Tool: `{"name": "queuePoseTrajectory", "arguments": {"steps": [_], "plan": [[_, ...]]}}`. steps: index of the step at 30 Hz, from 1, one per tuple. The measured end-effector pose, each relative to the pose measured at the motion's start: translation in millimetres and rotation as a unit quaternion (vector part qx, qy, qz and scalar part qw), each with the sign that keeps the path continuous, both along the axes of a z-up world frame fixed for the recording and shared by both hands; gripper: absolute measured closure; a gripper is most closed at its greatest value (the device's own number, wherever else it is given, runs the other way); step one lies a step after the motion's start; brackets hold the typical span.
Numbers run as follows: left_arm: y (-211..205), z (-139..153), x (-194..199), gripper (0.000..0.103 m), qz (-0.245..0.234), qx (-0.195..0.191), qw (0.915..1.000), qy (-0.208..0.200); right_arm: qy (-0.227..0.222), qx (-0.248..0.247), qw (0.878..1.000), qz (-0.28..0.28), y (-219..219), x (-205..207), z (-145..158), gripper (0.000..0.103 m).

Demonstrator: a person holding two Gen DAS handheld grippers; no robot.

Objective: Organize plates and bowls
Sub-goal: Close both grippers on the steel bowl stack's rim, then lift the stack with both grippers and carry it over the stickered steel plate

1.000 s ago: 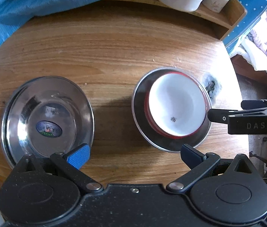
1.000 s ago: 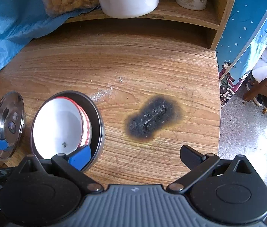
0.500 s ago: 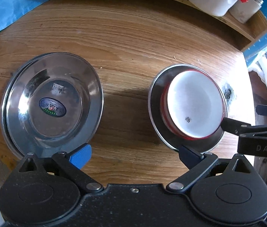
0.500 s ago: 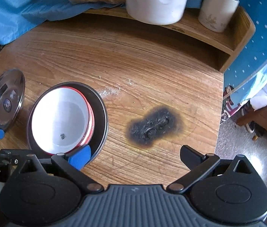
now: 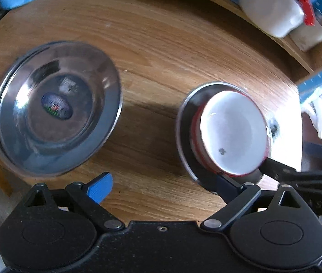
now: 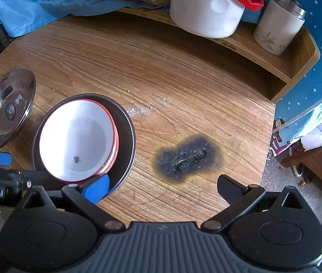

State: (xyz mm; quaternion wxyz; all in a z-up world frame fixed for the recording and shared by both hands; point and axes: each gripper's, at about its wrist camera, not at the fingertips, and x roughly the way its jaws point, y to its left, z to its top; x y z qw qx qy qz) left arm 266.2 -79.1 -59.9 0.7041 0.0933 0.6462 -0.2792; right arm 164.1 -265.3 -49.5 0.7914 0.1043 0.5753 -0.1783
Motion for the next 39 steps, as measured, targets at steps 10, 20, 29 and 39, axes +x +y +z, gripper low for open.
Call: {"name": "queuePoseTrajectory", "arguments": {"steps": [10,20,29,39], "plan": [[11.5,-3.8,1.2,0.02,0.051,-0.018,0.9985,0.014,0.007,-0.015,1.0,0.024,0.4,5.6,-4.4,0.0],[11.4,-2.2,-1.0,0.048,0.064,-0.044,0.9967,0.026,-0.001,-0.003,1.0,0.028,-3.9,5.6,-6.7,0.002],[10.9,-4.3,0.5,0.065,0.086,-0.072,0.993,0.038,-0.022,0.046,0.998,0.038,-10.9,3.9,-6.5,0.026],[3.5,-5.5,1.0,0.073,0.089,-0.068,0.9931,0.035,-0.029,0.079,0.993,0.086,-0.8,9.5,-7.2,0.068]]}}
